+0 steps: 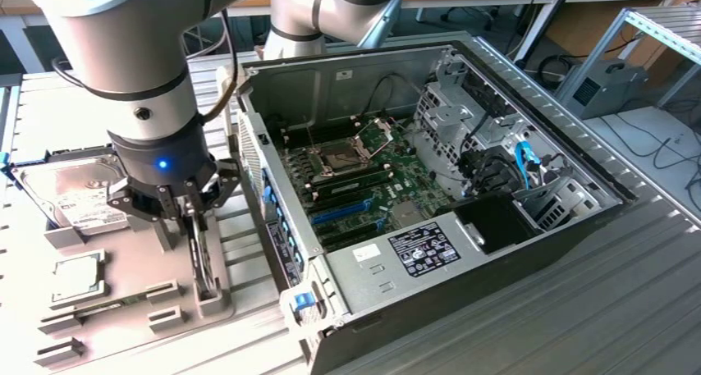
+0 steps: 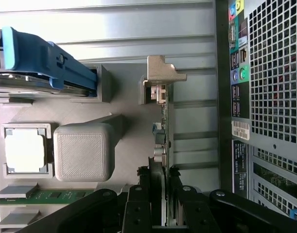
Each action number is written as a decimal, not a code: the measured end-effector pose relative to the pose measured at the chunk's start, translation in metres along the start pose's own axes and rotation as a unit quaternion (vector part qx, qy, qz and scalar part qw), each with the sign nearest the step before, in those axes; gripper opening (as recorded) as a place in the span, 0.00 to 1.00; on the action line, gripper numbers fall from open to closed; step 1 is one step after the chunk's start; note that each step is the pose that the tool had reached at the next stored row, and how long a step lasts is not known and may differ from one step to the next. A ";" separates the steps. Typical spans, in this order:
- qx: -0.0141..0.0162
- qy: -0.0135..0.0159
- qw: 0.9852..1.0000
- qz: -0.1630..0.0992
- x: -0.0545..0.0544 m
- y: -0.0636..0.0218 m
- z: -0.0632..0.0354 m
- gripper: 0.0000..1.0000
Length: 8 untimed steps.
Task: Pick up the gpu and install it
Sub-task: 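Pick up the gpu and move the gpu toward the slot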
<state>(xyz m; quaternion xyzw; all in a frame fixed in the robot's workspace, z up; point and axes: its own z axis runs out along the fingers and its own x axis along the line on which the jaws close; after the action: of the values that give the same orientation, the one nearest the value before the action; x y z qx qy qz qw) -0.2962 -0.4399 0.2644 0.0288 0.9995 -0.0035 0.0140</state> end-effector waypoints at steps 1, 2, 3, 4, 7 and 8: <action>0.000 0.000 1.000 0.000 0.000 0.0000 -0.0006 0.27; 0.000 0.000 1.000 0.000 0.000 0.0000 -0.0013 0.27; 0.000 0.000 1.000 0.000 0.000 0.0000 -0.0021 0.27; 0.000 0.000 1.000 0.000 0.000 0.0000 -0.0027 0.27; 0.000 0.000 1.000 0.000 0.000 0.0000 -0.0050 0.27; 0.000 0.000 1.000 0.000 0.000 0.0000 -0.0063 0.27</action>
<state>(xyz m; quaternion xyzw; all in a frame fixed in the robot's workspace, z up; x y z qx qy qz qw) -0.2962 -0.4399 0.2707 0.0288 0.9995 -0.0035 0.0140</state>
